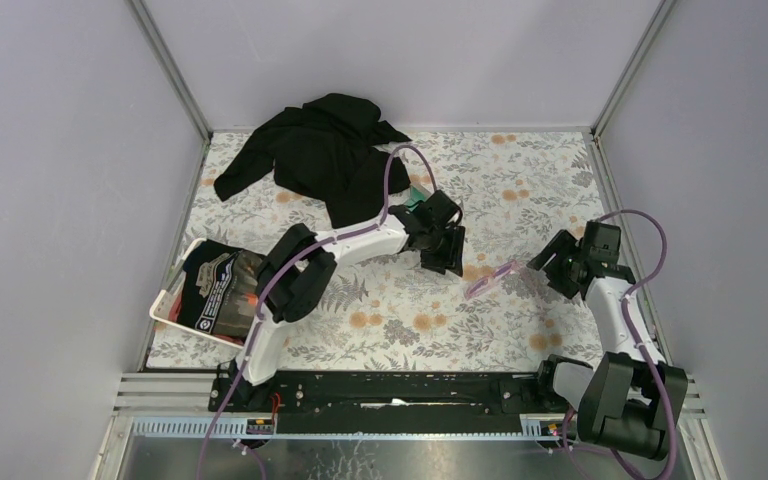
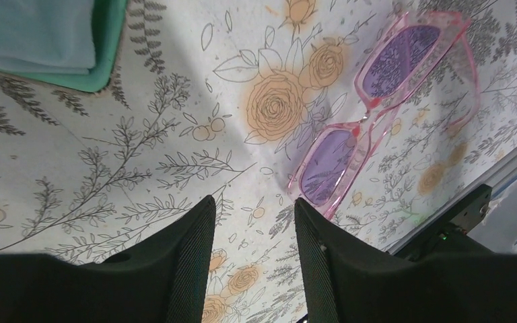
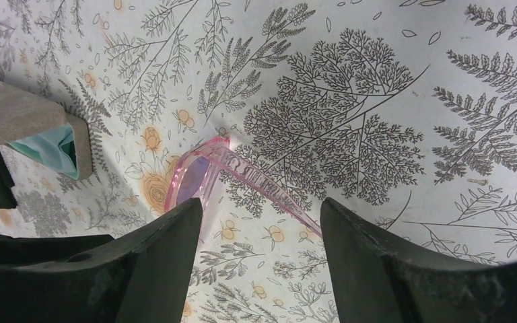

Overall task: Organize the sunglasses
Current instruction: Fold the sunglasses at the center of the board.

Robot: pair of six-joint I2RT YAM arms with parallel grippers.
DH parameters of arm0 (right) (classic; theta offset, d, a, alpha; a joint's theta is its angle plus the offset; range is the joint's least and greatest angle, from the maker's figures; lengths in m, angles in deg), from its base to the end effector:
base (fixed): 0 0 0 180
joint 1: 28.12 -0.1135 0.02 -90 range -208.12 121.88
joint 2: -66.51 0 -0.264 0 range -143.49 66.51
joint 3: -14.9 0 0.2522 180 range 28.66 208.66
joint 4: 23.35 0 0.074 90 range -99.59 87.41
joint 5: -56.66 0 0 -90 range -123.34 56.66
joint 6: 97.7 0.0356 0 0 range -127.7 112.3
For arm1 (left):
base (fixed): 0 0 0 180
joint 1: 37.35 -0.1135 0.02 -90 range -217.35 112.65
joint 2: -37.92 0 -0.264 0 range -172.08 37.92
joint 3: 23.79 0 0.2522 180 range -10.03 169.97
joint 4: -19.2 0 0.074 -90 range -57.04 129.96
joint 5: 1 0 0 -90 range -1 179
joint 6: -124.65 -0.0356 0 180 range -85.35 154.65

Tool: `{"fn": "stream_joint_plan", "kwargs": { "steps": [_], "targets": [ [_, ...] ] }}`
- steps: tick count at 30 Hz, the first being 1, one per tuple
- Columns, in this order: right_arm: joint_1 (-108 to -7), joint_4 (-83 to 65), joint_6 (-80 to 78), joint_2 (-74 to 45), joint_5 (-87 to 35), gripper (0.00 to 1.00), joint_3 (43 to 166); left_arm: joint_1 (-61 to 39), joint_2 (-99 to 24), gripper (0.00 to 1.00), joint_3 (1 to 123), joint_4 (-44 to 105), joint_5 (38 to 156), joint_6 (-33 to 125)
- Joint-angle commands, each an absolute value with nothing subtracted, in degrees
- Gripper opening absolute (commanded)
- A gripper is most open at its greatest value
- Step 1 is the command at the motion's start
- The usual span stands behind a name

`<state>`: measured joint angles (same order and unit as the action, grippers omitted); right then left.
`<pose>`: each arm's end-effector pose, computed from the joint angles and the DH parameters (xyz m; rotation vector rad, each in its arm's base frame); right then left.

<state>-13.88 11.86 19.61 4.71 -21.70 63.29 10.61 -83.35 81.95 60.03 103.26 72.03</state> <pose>0.2078 -0.0453 0.2060 0.7726 2.2997 0.3497 0.3016 -0.3476 0.1813 0.3582 2.7374 -0.8190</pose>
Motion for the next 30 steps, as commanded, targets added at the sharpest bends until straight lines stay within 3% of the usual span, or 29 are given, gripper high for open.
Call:
{"fn": "stream_joint_plan", "kwargs": {
  "steps": [1,6,16,24,30],
  "targets": [
    [-14.6,13.5,16.7,3.2,-22.4,0.73,64.3,11.2,-85.6,0.52,83.2,61.5,105.2,71.5],
    [-15.0,13.4,16.9,-1.2,-17.9,0.67,64.6,12.0,-86.4,0.52,82.8,61.3,104.5,73.1],
    [-20.0,13.7,19.1,-2.2,-21.6,0.62,64.6,13.3,-88.2,0.51,83.9,61.2,105.5,73.6],
    [-22.7,13.0,19.9,-3.0,-24.0,0.48,64.6,14.0,-88.5,0.51,83.7,60.8,106.4,73.7],
    [-24.1,13.3,20.2,-3.4,-24.7,0.47,64.7,14.1,-88.4,0.51,83.7,60.8,106.3,73.6]
  ]
}}
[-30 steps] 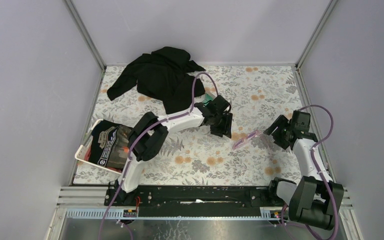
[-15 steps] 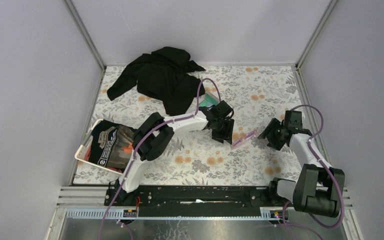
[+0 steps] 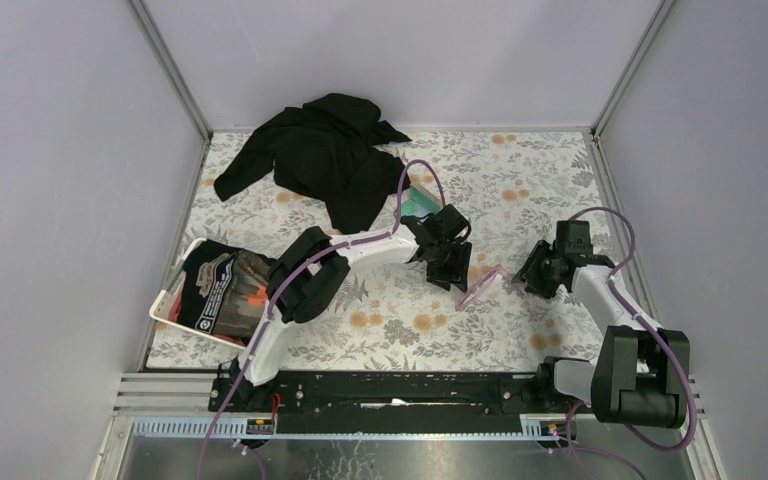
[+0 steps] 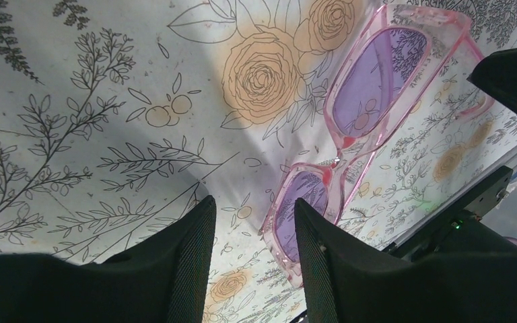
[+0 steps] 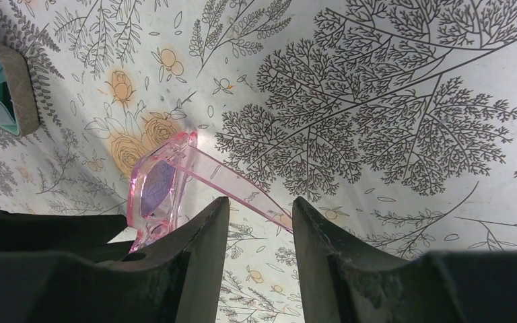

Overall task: Organize the sunglasses
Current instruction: Fold the sunglasses at the center of the board.

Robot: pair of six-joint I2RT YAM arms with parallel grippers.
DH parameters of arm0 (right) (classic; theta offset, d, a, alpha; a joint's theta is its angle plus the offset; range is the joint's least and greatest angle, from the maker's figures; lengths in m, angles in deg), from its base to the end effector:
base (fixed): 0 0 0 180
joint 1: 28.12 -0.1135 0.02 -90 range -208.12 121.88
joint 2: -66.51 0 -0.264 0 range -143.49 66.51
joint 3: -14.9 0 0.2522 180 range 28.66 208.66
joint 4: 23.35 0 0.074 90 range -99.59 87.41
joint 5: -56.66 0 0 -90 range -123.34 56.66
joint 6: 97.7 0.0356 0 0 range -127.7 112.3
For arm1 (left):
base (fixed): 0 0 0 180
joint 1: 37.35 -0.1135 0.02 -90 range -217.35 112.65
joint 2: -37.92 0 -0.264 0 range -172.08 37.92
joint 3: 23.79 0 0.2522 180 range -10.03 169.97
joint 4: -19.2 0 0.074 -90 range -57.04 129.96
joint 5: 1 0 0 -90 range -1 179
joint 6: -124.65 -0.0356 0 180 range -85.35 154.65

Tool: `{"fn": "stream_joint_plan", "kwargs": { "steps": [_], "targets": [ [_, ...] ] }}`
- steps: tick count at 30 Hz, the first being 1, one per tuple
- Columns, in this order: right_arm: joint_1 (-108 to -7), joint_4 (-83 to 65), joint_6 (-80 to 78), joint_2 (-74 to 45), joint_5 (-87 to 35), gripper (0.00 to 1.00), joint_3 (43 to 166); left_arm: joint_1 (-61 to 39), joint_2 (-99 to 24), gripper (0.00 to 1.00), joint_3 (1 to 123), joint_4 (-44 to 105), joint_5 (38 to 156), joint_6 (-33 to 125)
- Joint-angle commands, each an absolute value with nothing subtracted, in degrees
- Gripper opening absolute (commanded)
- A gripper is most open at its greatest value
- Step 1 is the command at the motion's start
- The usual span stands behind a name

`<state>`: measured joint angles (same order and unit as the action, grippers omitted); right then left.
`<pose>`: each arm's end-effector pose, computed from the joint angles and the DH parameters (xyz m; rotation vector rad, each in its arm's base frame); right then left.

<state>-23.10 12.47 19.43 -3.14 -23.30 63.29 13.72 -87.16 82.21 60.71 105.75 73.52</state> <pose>0.2222 -0.0133 0.1780 0.6517 2.5040 0.3695 0.2830 -0.3667 0.1529 0.4146 2.8374 -0.8299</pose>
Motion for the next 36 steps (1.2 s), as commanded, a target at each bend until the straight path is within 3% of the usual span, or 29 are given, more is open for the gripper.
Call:
{"fn": "stream_joint_plan", "kwargs": {
  "steps": [1,15,27,36],
  "targets": [
    [-24.3,13.4,20.2,-3.4,-24.9,0.48,64.8,14.1,-88.4,0.51,83.7,60.8,106.4,73.6],
    [-26.4,13.8,20.2,-5.5,-26.4,0.55,65.8,14.1,-91.9,0.51,88.6,62.2,107.4,72.7],
    [-27.4,14.0,21.0,-5.8,-27.4,0.35,65.9,14.3,-92.2,0.51,88.8,62.2,108.7,72.8],
    [-32.6,13.3,25.0,-5.8,-27.7,0.3,66.9,16.4,-94.6,0.51,92.3,62.2,110.7,73.2]
  ]
}}
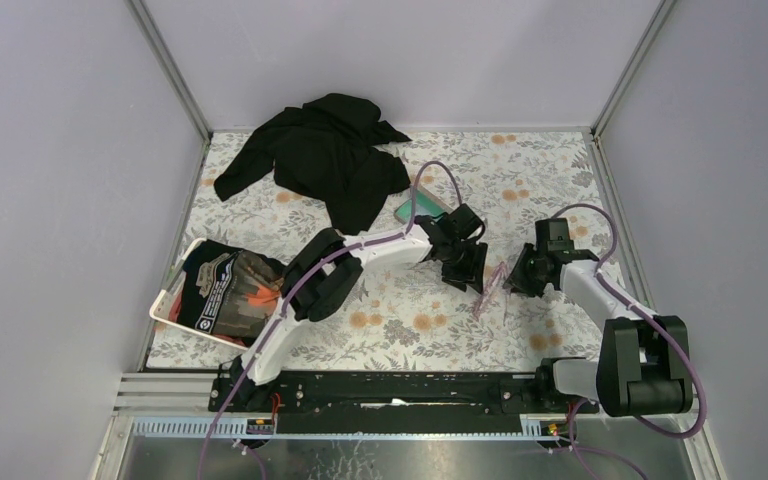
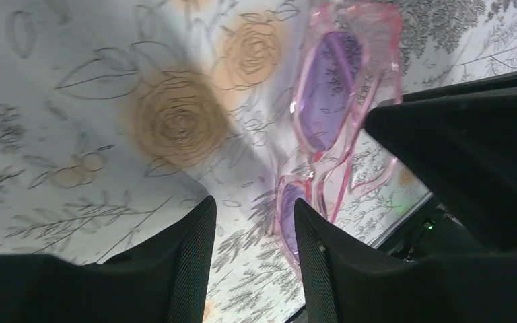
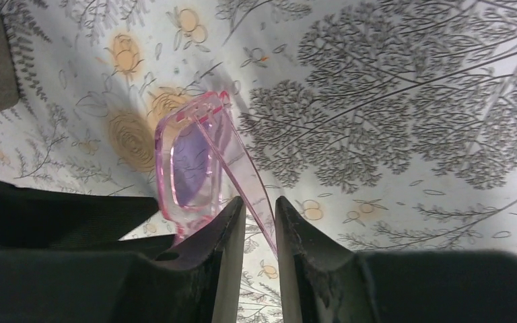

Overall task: Organize the sunglasses
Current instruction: Fold the sunglasses at the center of the board.

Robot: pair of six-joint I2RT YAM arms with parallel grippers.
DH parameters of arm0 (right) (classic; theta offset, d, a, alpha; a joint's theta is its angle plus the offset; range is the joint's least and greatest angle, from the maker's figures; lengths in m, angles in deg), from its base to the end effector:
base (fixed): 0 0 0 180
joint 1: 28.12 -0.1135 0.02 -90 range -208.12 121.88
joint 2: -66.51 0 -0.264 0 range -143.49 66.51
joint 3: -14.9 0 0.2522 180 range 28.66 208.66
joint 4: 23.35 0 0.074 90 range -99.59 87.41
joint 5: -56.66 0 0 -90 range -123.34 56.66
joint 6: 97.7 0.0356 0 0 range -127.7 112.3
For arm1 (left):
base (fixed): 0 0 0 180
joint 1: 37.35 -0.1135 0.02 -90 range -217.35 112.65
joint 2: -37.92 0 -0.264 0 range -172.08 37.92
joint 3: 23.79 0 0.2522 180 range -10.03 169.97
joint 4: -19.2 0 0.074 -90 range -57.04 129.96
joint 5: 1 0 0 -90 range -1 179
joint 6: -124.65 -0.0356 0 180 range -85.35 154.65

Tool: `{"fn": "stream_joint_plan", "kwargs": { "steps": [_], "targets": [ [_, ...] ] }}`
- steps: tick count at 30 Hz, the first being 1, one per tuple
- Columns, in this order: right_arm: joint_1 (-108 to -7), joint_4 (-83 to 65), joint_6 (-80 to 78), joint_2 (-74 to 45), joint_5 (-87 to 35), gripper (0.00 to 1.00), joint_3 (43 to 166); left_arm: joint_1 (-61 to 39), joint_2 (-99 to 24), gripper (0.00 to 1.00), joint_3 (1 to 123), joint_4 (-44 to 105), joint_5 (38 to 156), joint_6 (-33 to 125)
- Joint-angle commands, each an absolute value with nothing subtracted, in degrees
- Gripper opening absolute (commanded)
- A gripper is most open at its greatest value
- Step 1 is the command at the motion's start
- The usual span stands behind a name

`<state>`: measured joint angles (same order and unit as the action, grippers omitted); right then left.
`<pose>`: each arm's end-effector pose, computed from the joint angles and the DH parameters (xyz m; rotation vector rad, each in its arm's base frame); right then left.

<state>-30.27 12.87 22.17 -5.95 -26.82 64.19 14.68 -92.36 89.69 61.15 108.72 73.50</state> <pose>0.2277 0.0126 0.1719 0.5920 2.5711 0.3435 0.2907 -0.3920 0.1501 0.4659 2.8223 -0.9178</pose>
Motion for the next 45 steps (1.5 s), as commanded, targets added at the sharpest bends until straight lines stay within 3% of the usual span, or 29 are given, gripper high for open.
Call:
{"fn": "stream_joint_plan", "kwargs": {
  "steps": [1,8,15,22,32,37,45],
  "targets": [
    [-33.2,13.0,25.5,-6.1,-27.6,0.29,67.0,16.7,-95.0,0.51,92.7,62.2,110.8,73.3],
    [-34.5,14.5,25.2,-6.5,-28.2,0.3,69.1,17.3,-94.7,0.51,92.8,63.1,109.4,72.7],
    [-34.5,18.6,22.9,-2.1,-30.1,0.58,70.5,14.3,-88.7,0.51,87.5,62.7,106.2,71.9],
    [-34.6,17.4,16.2,1.6,-24.5,0.7,70.1,12.9,-84.1,0.51,84.0,62.8,105.1,71.3],
    [-35.8,15.7,5.4,-0.1,-17.1,0.79,72.0,6.6,-70.4,0.51,73.6,61.1,104.9,70.4],
    [-37.6,13.9,5.7,-2.2,-19.4,0.99,71.0,2.0,-64.6,0.52,69.9,61.2,104.9,69.4],
    [-40.3,10.1,5.4,-4.3,-24.3,1.0,69.4,0.3,-64.5,0.52,67.6,61.2,106.0,69.5]
  ]
}}
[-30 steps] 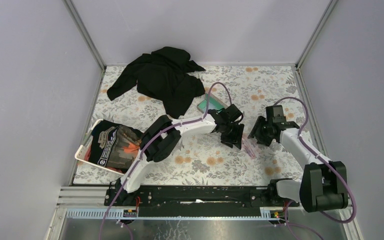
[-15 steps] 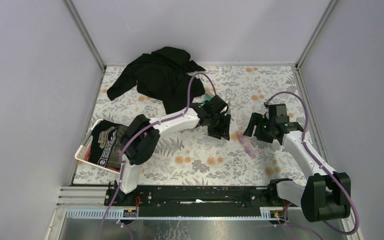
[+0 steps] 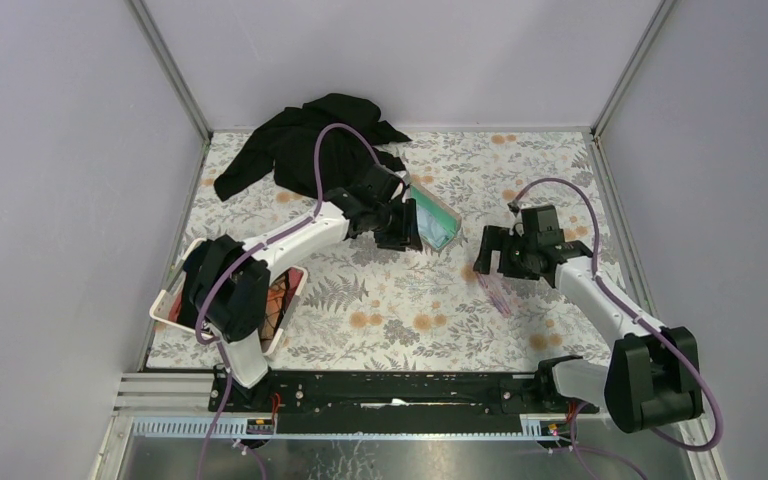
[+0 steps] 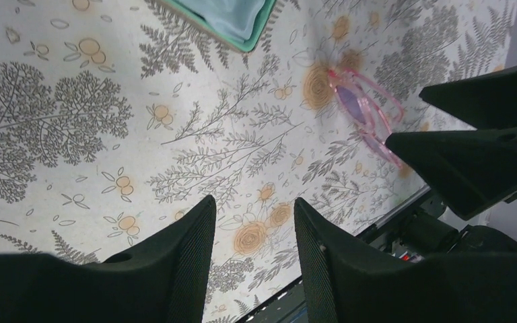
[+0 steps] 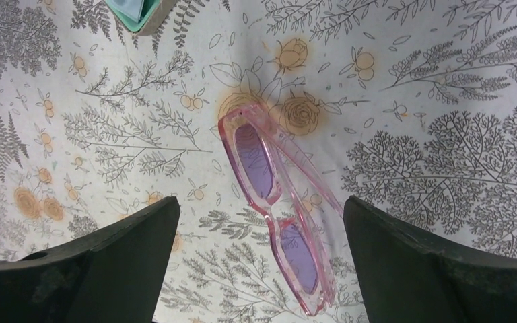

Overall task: Organize the sunglasses
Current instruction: Fold the sunglasses at the center of the board, then pick up the sunglasses from the center of the board.

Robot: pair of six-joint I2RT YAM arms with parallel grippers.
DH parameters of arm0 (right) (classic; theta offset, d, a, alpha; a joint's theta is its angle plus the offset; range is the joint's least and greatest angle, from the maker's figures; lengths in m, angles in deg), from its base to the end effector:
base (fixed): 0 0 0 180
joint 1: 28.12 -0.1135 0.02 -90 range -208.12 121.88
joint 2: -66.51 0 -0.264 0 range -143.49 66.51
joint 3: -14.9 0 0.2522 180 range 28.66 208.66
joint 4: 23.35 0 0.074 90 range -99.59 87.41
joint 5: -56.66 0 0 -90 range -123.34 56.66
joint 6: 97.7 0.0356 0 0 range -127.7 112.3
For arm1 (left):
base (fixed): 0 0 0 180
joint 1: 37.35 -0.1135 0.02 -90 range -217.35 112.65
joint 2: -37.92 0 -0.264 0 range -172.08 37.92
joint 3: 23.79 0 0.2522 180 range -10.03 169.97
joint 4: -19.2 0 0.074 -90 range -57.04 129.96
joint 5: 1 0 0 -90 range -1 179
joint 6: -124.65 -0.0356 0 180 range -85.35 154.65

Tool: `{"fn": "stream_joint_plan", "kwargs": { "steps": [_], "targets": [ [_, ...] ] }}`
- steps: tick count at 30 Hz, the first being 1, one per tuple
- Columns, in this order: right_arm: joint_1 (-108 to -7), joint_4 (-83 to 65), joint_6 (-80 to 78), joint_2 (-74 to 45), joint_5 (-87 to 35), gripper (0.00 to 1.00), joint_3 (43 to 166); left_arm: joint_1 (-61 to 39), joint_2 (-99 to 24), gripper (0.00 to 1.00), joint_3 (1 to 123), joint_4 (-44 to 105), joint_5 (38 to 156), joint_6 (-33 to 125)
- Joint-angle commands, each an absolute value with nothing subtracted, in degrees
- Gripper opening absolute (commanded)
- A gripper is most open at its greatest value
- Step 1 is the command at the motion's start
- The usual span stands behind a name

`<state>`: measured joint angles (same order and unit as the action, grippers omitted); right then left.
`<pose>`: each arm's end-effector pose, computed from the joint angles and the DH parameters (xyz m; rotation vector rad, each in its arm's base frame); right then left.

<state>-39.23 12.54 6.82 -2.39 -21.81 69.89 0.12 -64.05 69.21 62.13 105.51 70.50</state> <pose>0.2342 0.0532 0.2160 -0.0177 2.4665 0.4427 0.3038 -0.2456 0.2473 0.1700 2.6440 -0.8535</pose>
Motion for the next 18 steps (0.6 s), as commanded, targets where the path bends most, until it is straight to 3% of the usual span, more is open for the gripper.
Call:
{"fn": "stream_joint_plan", "kwargs": {
  "steps": [1,12,18],
  "targets": [
    [-40.8,10.0,5.5,-5.2,-24.4,1.0,69.3,0.4,-64.5,0.52,67.4,61.0,106.2,69.7],
    [-45.7,10.6,6.6,-13.9,-30.0,1.0,71.3,0.4,-64.4,0.52,66.8,60.7,106.3,69.7],
    [-46.7,12.0,7.8,-15.5,-31.8,0.82,72.3,0.4,-64.9,0.52,66.9,60.7,106.7,69.8]
  ]
}}
